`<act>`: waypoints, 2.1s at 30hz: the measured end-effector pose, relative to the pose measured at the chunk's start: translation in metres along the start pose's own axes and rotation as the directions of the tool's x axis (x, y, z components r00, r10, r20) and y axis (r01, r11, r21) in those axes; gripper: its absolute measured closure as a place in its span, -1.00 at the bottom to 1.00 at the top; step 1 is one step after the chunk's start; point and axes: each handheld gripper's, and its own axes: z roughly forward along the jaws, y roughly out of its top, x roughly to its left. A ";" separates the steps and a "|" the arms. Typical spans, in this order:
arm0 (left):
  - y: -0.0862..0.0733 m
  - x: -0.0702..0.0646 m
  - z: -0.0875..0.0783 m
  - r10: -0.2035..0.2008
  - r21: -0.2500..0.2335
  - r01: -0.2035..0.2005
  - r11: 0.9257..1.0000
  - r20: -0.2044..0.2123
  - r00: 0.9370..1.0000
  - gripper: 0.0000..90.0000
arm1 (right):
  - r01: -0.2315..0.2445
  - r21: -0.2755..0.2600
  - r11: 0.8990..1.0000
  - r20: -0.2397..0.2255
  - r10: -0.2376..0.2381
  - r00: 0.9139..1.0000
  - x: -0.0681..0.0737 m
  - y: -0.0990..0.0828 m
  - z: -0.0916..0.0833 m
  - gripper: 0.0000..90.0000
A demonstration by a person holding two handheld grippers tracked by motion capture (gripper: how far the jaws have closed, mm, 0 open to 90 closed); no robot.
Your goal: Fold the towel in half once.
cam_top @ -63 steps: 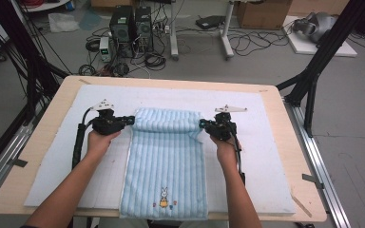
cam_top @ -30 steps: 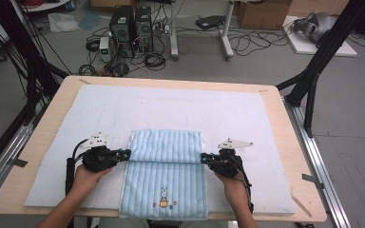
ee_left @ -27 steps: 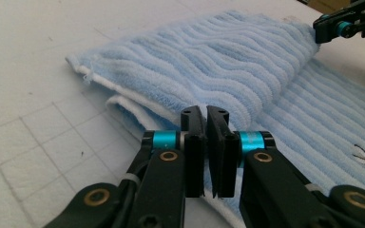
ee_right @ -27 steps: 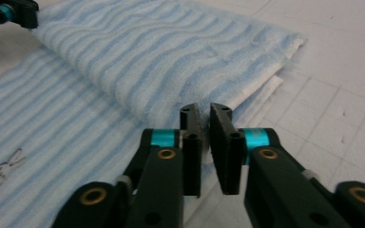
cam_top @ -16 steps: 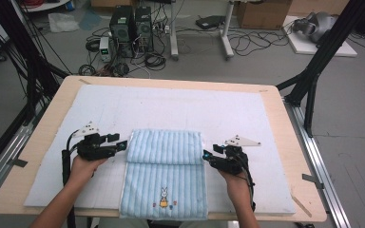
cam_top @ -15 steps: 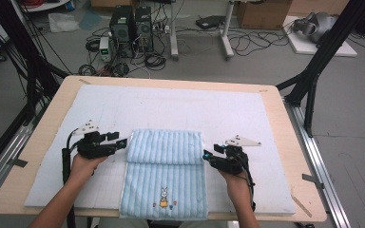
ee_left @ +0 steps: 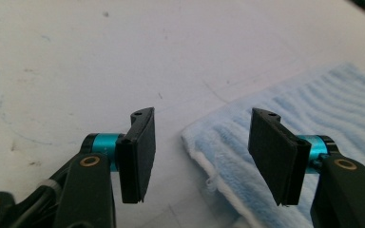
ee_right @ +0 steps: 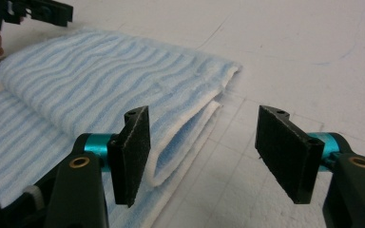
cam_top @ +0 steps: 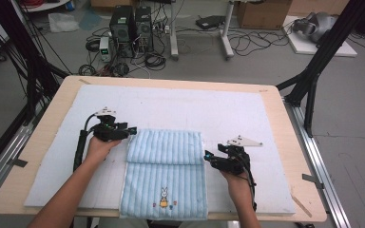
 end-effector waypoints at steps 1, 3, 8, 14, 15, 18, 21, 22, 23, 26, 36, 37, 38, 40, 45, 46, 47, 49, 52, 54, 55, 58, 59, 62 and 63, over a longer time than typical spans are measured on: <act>-0.001 -0.001 0.003 0.016 0.010 -0.016 1.000 0.004 1.000 0.01 | -0.003 0.000 1.000 0.000 0.003 1.000 0.000 0.000 0.000 -0.21; -0.004 -0.006 0.007 0.082 0.030 -0.081 0.996 -0.024 0.996 0.27 | -0.010 0.000 1.000 0.001 0.010 1.000 -0.001 -0.001 -0.001 -0.21; -0.004 -0.007 0.005 0.116 0.038 -0.115 0.993 -0.021 0.993 0.89 | -0.008 0.019 1.000 0.008 0.008 1.000 -0.003 -0.003 0.002 -0.26; -0.001 -0.007 -0.002 0.081 -0.026 -0.080 0.996 0.037 0.996 0.92 | -0.025 0.015 1.000 0.024 0.025 0.999 -0.003 -0.001 0.004 -0.26; -0.001 -0.007 -0.004 0.087 -0.031 -0.086 0.996 0.044 0.995 0.92 | -0.028 0.008 1.000 0.026 0.028 0.999 -0.004 0.000 0.005 -0.26; 0.000 -0.008 -0.007 0.092 -0.042 -0.090 0.995 0.048 0.995 0.93 | -0.025 0.023 0.999 0.051 0.024 0.998 -0.006 0.005 0.010 -0.20; 0.000 -0.008 -0.009 0.079 -0.049 -0.076 0.996 0.058 0.995 0.93 | -0.032 0.038 0.999 0.067 0.029 0.997 -0.010 0.017 0.021 -0.14; 0.001 -0.009 -0.009 0.074 -0.060 -0.070 0.996 0.063 0.995 0.93 | -0.028 0.044 0.999 0.071 0.025 0.997 -0.011 0.021 0.026 -0.11; 0.001 -0.009 -0.010 0.079 -0.062 -0.075 0.995 0.070 0.994 0.93 | -0.032 0.055 0.998 0.070 0.028 0.997 -0.011 0.025 0.031 -0.09; 0.002 -0.010 -0.012 0.073 -0.076 -0.068 0.995 0.079 0.994 0.93 | -0.051 0.092 0.994 0.059 0.046 0.997 -0.013 0.035 0.052 -0.01; 0.002 -0.010 -0.015 0.071 -0.074 -0.064 0.995 0.090 0.993 0.93 | -0.018 0.199 0.980 0.147 -0.011 0.989 -0.009 0.045 0.099 0.44; 0.002 -0.010 -0.015 0.068 -0.074 -0.061 0.995 0.088 0.994 0.93 | -0.010 0.199 0.980 0.155 -0.022 0.988 -0.009 0.045 0.099 0.54; 0.002 -0.010 -0.015 0.067 -0.073 -0.061 0.995 0.090 0.994 0.93 | 0.002 0.202 0.979 0.158 -0.035 0.987 -0.010 0.045 0.098 0.61; 0.002 -0.010 -0.016 0.068 -0.075 -0.061 0.995 0.093 0.993 0.93 | 0.011 0.204 0.979 0.144 -0.042 0.989 -0.012 0.045 0.098 0.84; 0.004 -0.010 -0.019 0.065 -0.089 -0.056 0.994 0.098 0.993 0.93 | 0.046 0.212 0.976 0.131 -0.075 0.989 -0.010 0.046 0.097 0.95; 0.004 -0.010 -0.020 0.063 -0.094 -0.054 0.994 0.098 0.993 0.93 | 0.048 0.208 0.977 0.131 -0.076 0.988 -0.009 0.047 0.096 0.95; 0.004 -0.009 -0.021 0.061 -0.098 -0.051 0.994 0.099 0.993 0.93 | 0.049 0.197 0.979 0.121 -0.074 0.990 -0.009 0.047 0.095 0.95; 0.005 -0.008 -0.025 0.056 -0.105 -0.045 0.993 0.104 0.993 0.93 | 0.048 0.175 0.983 0.113 -0.069 0.991 -0.008 0.049 0.091 0.95; 0.007 -0.009 -0.031 0.040 -0.128 -0.025 0.991 0.119 0.992 0.93 | 0.046 0.129 0.991 0.096 -0.058 0.994 -0.007 0.053 0.082 0.95; 0.008 -0.011 -0.037 0.046 -0.146 -0.027 0.989 0.129 0.991 0.93 | 0.045 0.101 0.994 0.087 -0.054 0.995 -0.005 0.057 0.073 0.95; 0.009 -0.012 -0.041 0.047 -0.156 -0.026 0.987 0.134 0.990 0.93 | 0.045 0.083 0.996 0.077 -0.052 0.996 -0.004 0.058 0.069 0.95; 0.011 -0.016 -0.052 0.059 -0.170 -0.032 0.985 0.154 0.986 0.93 | 0.071 0.052 0.996 0.051 -0.073 0.996 0.002 0.060 0.055 0.95; 0.010 -0.017 -0.055 0.066 -0.167 -0.039 0.985 0.160 0.985 0.93 | 0.090 0.051 0.995 0.049 -0.092 0.995 0.005 0.059 0.051 0.95; 0.005 -0.019 -0.064 0.060 -0.168 -0.030 0.985 0.177 0.982 0.93 | 0.092 0.026 0.995 0.027 -0.093 0.995 0.011 0.052 0.038 0.95; 0.003 -0.021 -0.067 0.058 -0.167 -0.027 0.986 0.183 0.981 0.93 | 0.093 0.017 0.996 0.017 -0.093 0.995 0.014 0.050 0.033 0.95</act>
